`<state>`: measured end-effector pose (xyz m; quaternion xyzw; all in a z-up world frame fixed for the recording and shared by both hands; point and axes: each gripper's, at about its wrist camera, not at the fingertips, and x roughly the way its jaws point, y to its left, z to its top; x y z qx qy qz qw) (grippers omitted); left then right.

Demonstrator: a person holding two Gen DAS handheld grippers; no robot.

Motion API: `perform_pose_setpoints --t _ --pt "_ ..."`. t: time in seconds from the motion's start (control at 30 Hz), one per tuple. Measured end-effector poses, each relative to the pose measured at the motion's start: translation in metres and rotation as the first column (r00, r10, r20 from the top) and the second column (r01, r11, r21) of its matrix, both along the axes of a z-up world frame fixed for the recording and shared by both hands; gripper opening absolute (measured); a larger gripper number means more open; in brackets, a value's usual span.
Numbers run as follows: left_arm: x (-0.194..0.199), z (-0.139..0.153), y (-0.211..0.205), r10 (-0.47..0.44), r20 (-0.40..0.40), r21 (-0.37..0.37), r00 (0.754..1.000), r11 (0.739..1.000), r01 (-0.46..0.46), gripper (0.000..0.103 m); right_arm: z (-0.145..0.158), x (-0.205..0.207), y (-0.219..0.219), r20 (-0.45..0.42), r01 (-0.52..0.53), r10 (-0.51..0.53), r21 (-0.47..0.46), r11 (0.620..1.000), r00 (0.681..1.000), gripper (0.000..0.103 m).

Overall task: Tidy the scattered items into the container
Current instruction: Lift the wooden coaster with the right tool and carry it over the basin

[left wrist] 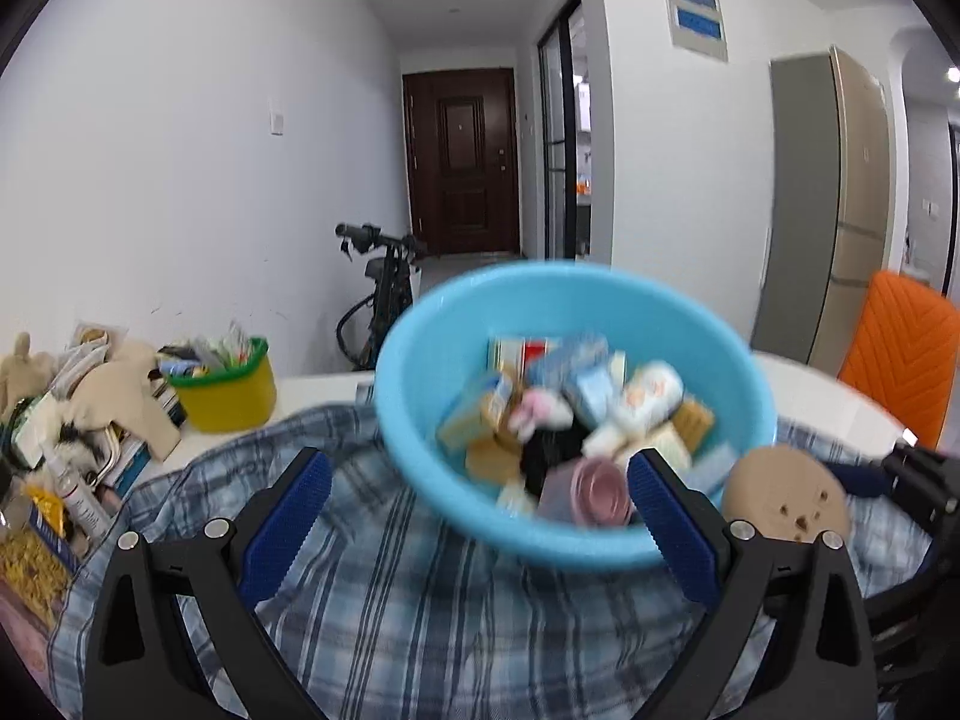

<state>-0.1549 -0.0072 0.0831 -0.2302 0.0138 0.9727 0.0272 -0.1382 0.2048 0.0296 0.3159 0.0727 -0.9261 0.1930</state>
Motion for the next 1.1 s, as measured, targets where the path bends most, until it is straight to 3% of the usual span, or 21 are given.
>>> perform_pose_setpoints --t 0.17,0.37,0.6,0.87,1.1 --pt "-0.018 0.024 -0.002 -0.003 -0.035 0.063 0.999 0.998 0.005 0.103 0.022 -0.017 0.003 -0.034 0.033 -0.034 -0.019 0.999 0.999 0.079" --pt "-0.050 0.043 -0.001 -0.024 -0.014 0.087 1.000 0.996 0.025 0.103 0.041 -0.047 0.010 -0.042 0.068 -0.070 -0.040 0.997 0.997 0.079" --pt "-0.080 0.056 -0.005 -0.019 -0.021 0.140 1.000 0.990 0.022 0.103 0.048 -0.079 0.009 -0.037 0.090 -0.092 -0.054 0.994 0.995 0.079" --pt "-0.110 0.043 -0.009 -0.014 0.012 0.112 1.000 0.994 0.012 0.103 0.038 -0.110 -0.003 -0.014 0.083 -0.084 -0.036 0.996 0.996 0.079" --pt "-0.128 0.025 -0.024 -0.032 0.064 0.177 0.997 0.984 0.020 0.103 0.028 -0.126 -0.009 0.006 0.072 -0.072 0.004 0.997 0.997 0.079"
